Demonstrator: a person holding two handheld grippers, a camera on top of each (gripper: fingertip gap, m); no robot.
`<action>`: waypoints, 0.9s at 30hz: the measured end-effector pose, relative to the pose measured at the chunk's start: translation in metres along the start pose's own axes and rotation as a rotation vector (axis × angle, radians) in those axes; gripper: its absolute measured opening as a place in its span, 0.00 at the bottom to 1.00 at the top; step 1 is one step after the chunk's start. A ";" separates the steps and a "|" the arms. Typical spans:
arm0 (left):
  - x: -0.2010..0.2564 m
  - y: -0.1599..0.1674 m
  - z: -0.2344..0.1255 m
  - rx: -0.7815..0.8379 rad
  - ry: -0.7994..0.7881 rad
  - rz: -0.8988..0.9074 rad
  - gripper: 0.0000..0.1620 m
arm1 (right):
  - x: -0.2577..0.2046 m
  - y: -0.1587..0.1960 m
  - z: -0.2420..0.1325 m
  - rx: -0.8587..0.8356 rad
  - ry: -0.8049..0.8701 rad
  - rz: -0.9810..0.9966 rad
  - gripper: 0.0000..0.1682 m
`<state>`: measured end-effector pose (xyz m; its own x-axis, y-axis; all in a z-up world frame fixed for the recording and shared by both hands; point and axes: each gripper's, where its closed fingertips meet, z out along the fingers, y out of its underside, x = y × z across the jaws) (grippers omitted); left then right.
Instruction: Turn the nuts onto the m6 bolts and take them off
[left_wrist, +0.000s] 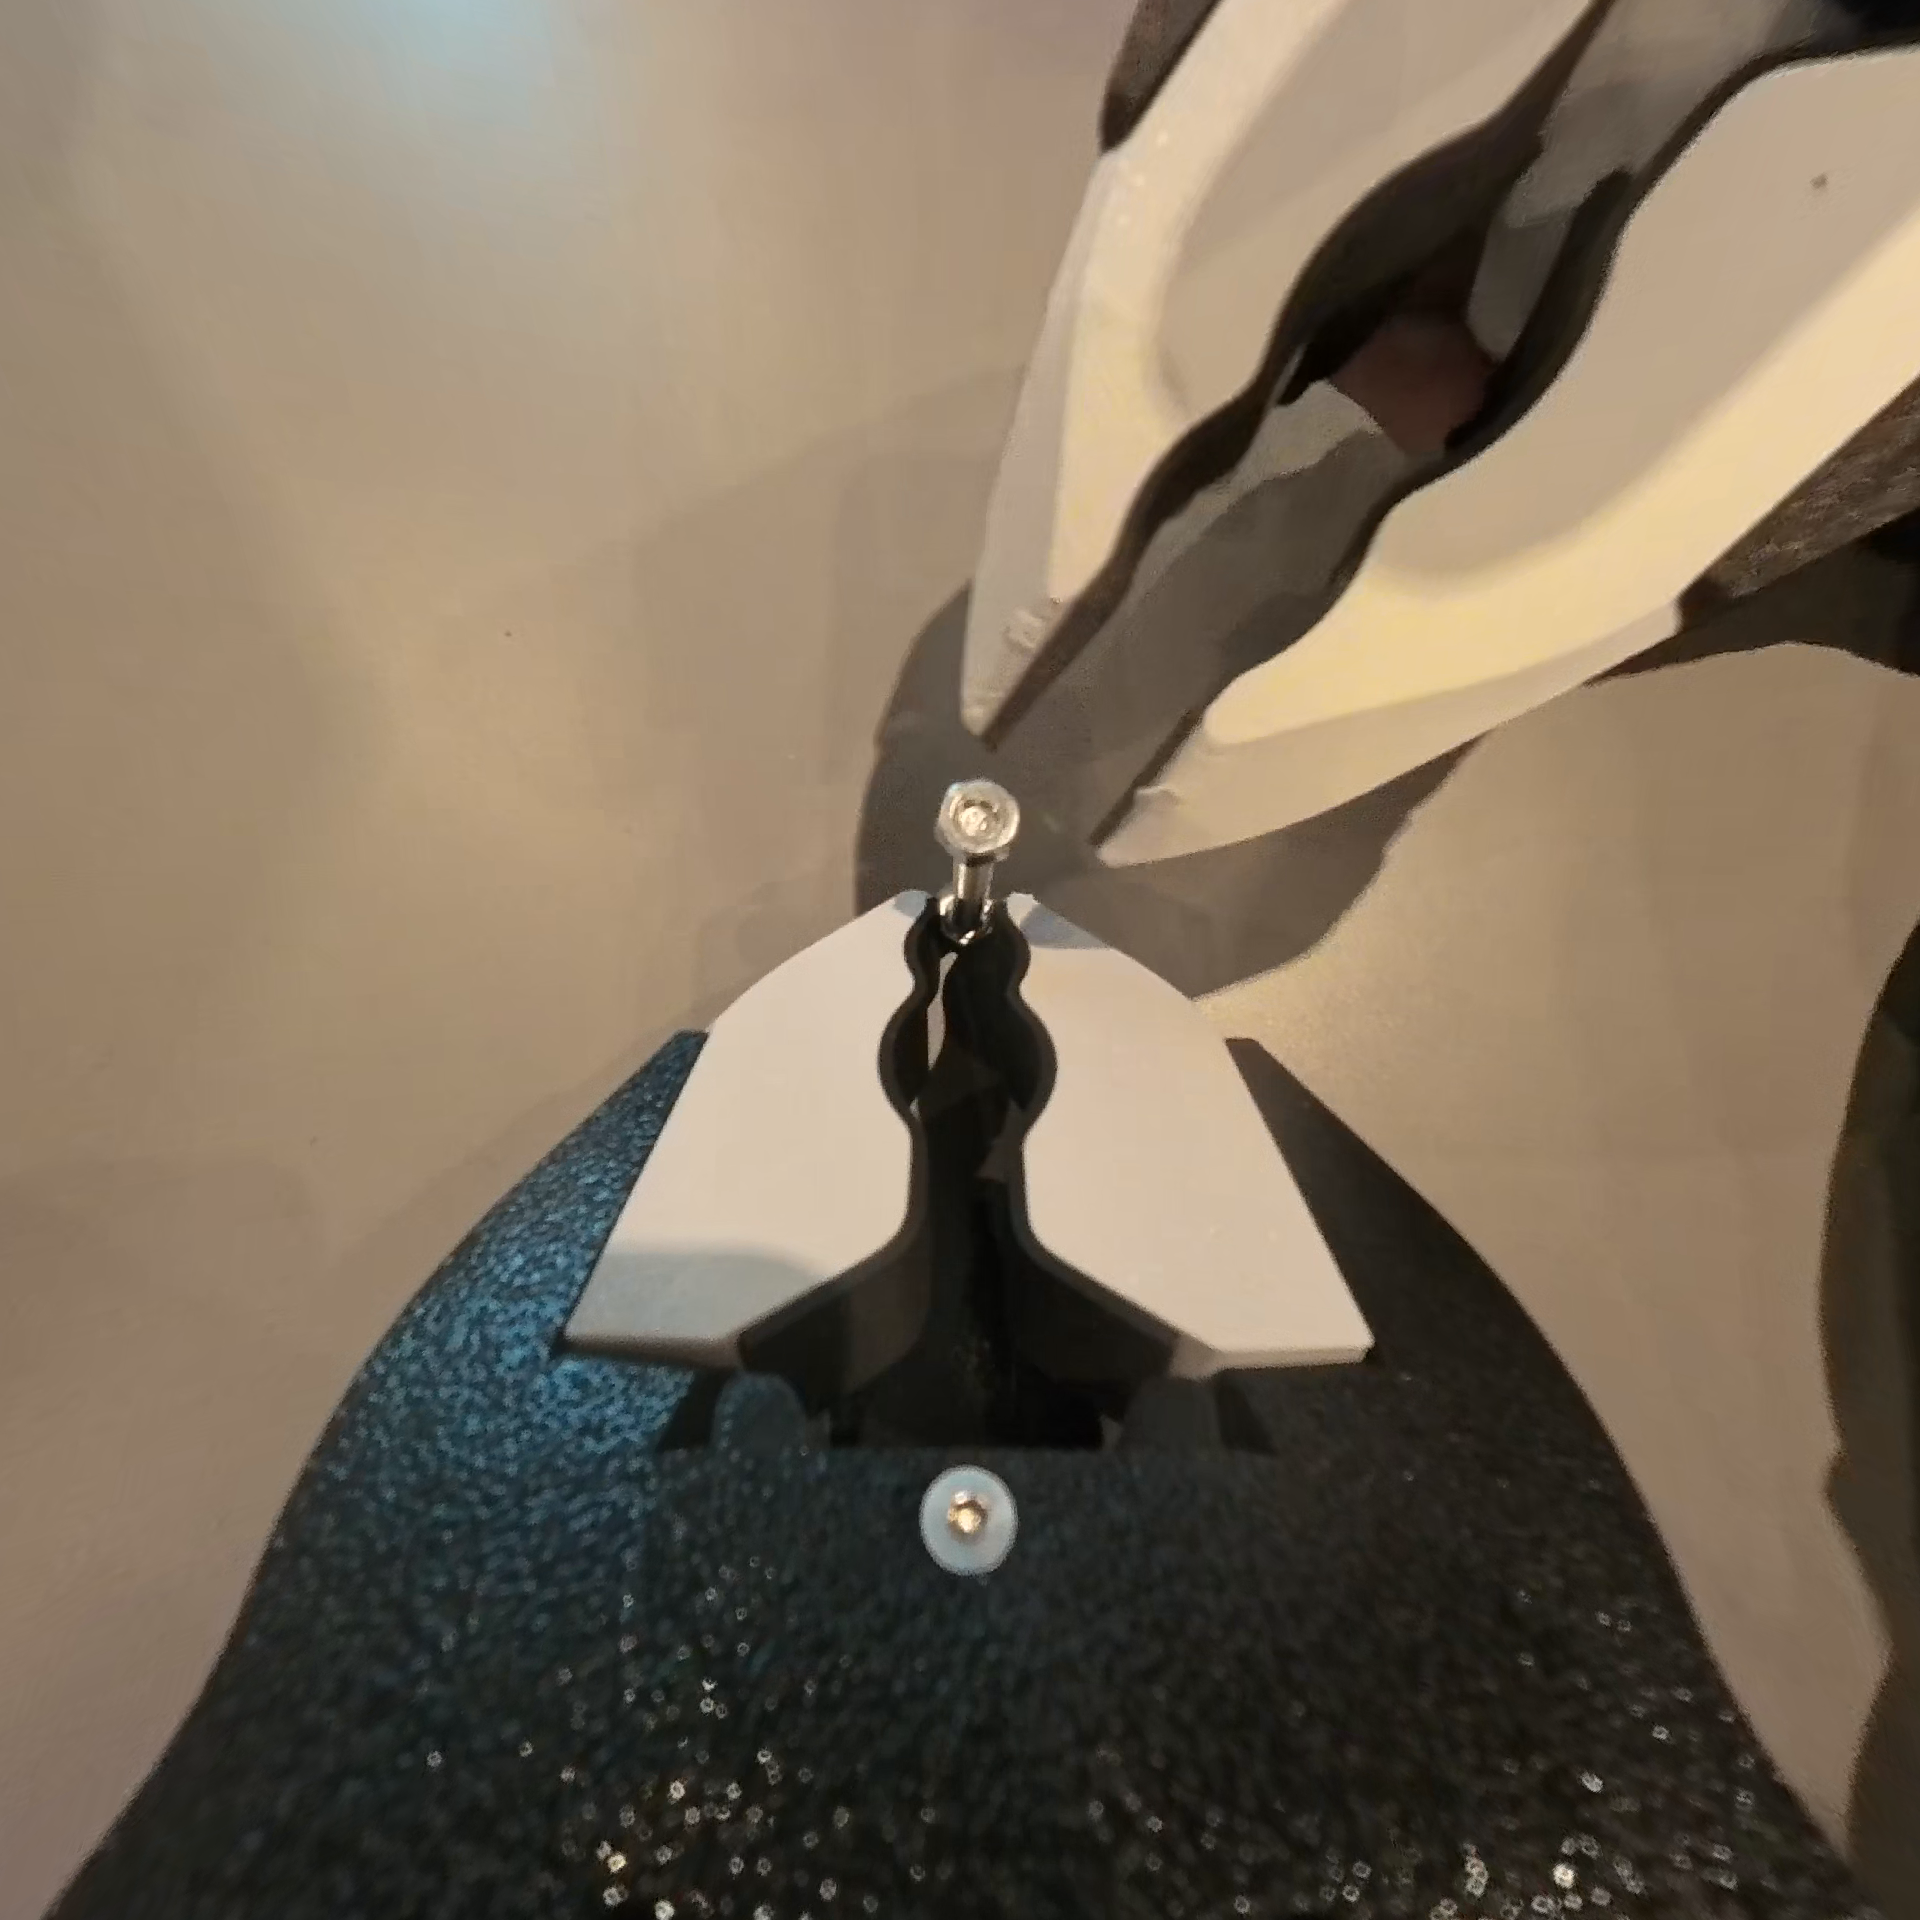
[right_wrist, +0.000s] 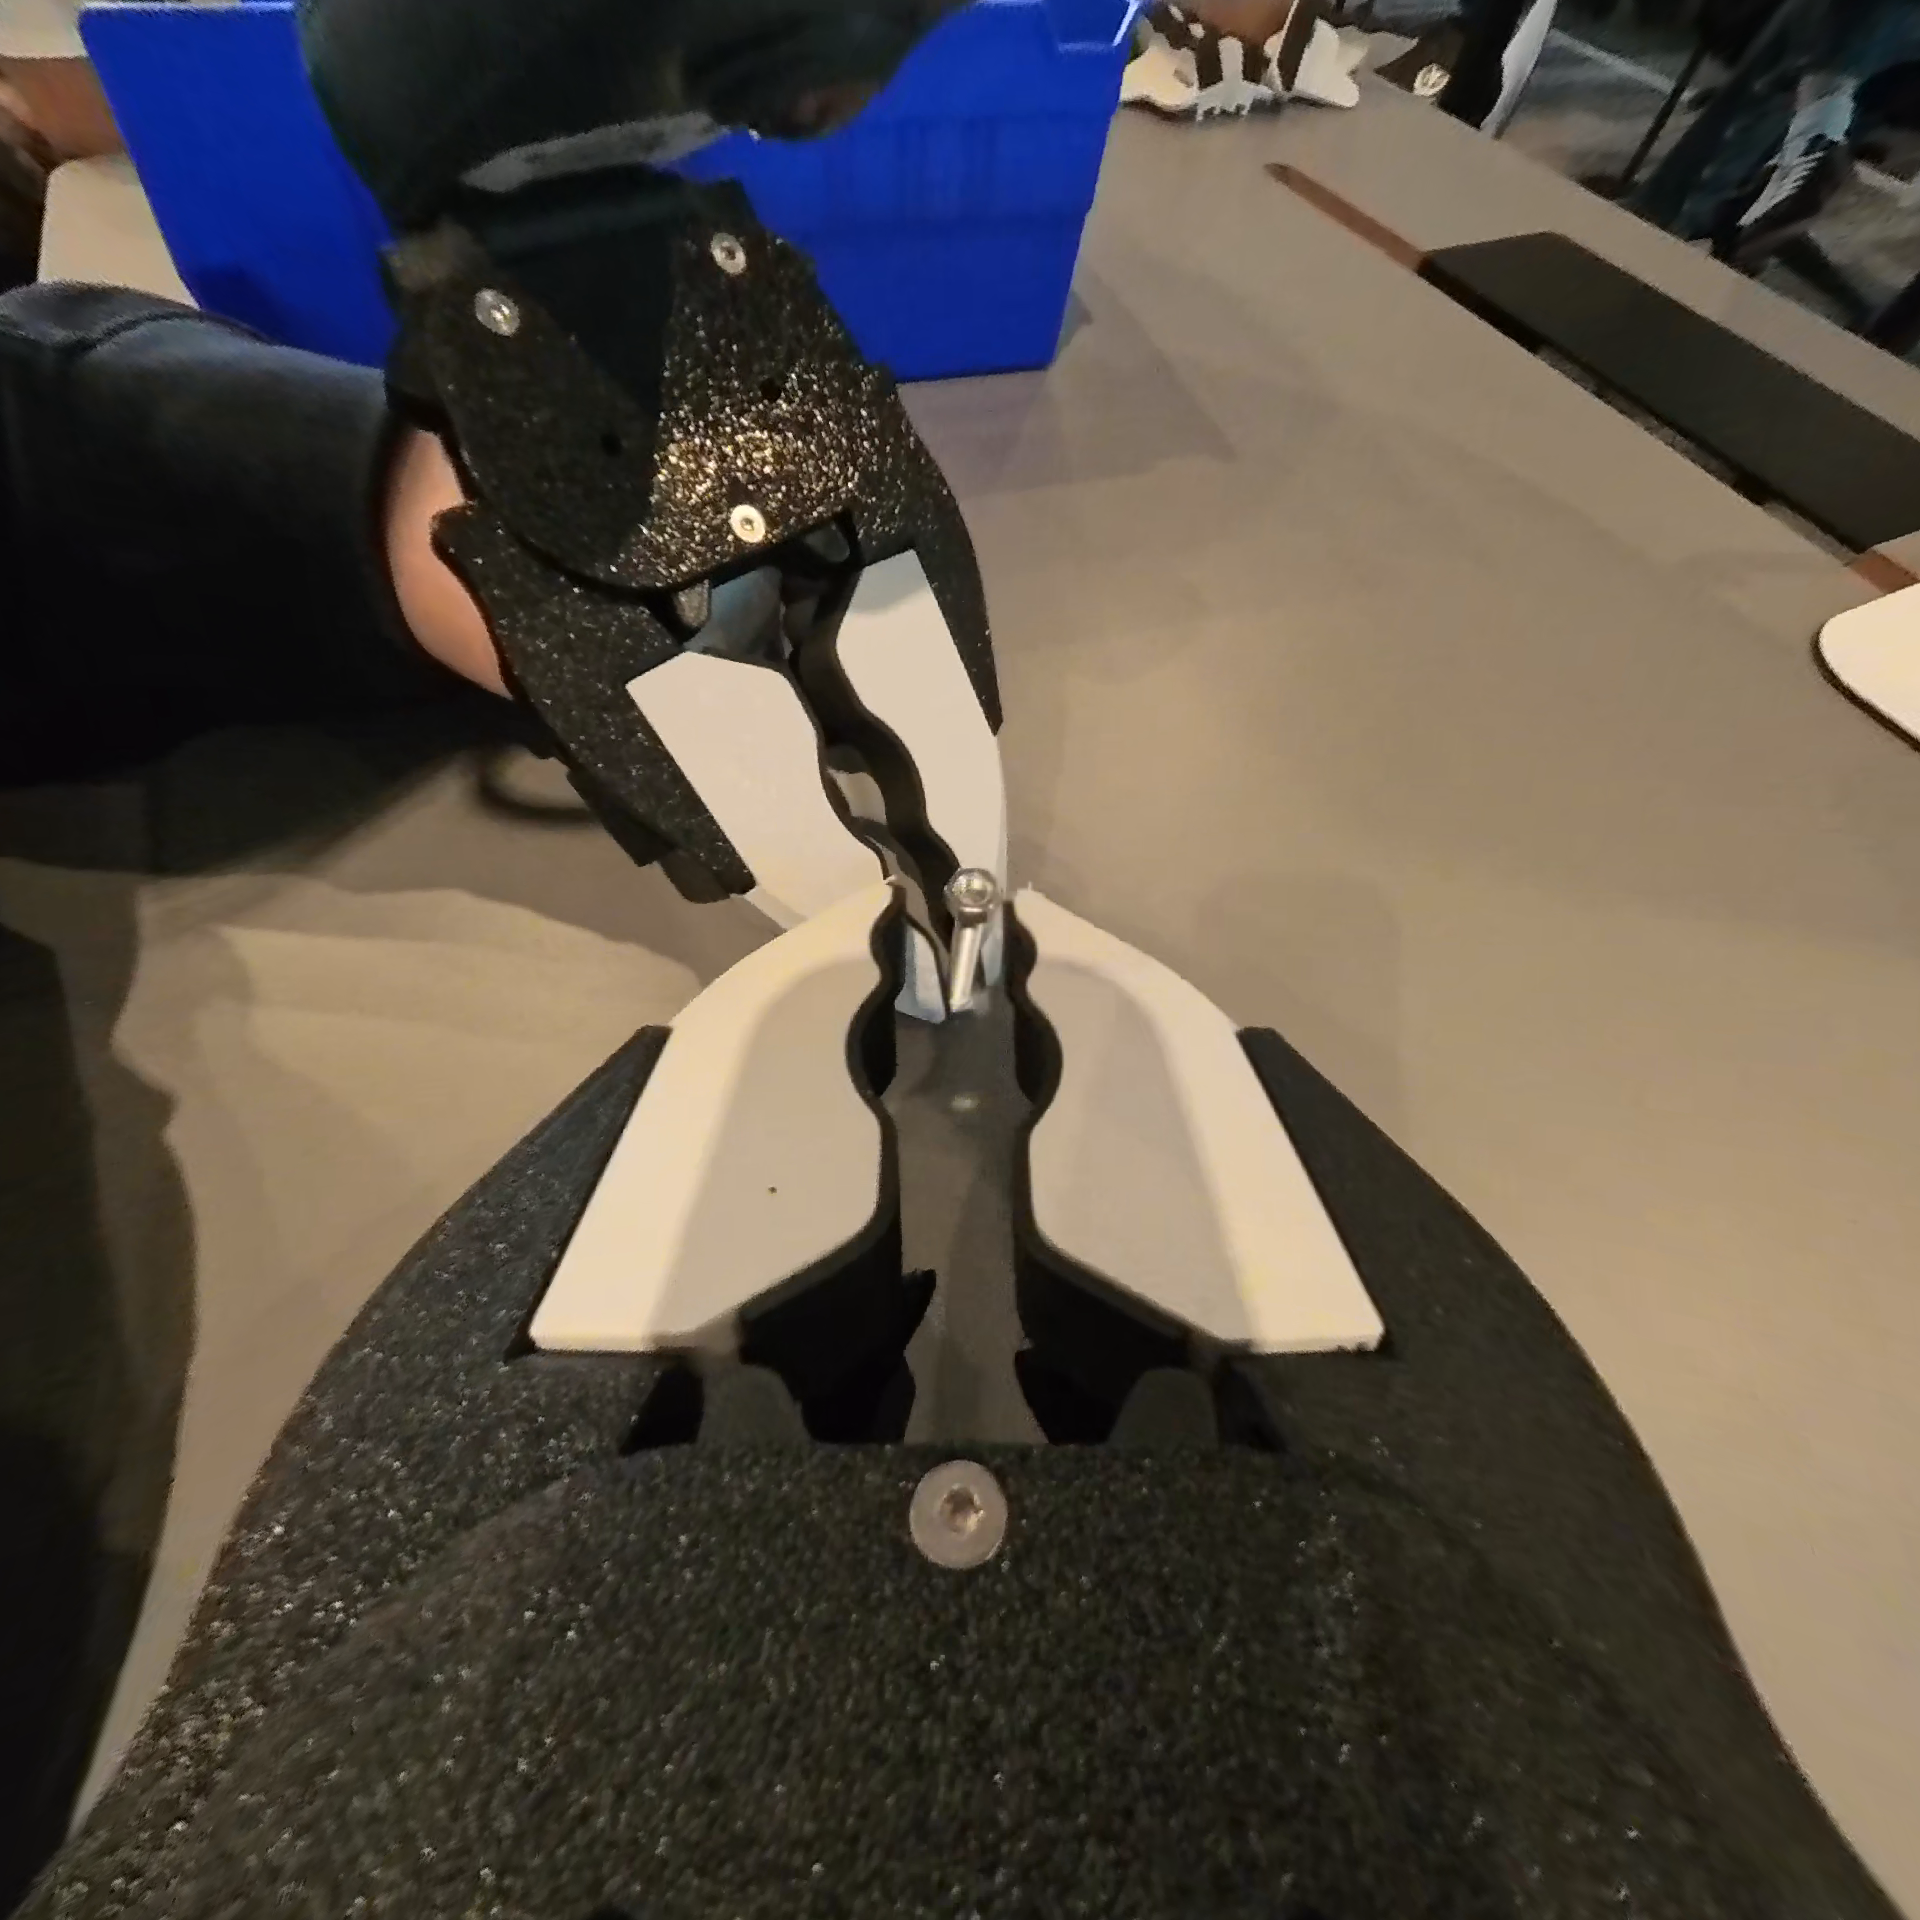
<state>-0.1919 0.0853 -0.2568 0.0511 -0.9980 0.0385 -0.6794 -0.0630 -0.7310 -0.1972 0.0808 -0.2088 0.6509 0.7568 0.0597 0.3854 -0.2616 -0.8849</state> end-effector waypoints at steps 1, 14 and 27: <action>0.000 0.000 0.000 0.000 0.001 0.000 0.05 | 0.000 0.001 0.001 -0.007 0.000 -0.002 0.12; 0.000 0.000 0.000 0.003 0.007 -0.005 0.05 | -0.002 0.003 0.002 -0.015 -0.005 -0.031 0.10; 0.000 0.000 0.001 0.004 0.010 -0.007 0.05 | -0.019 0.007 -0.001 -0.025 -0.103 -0.072 0.00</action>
<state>-0.1913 0.0855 -0.2570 0.0488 -0.9976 0.0500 -0.6760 -0.0699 -0.7336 -0.2065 0.0644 -0.2154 0.5506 0.8314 0.0740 0.4460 -0.2181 -0.8681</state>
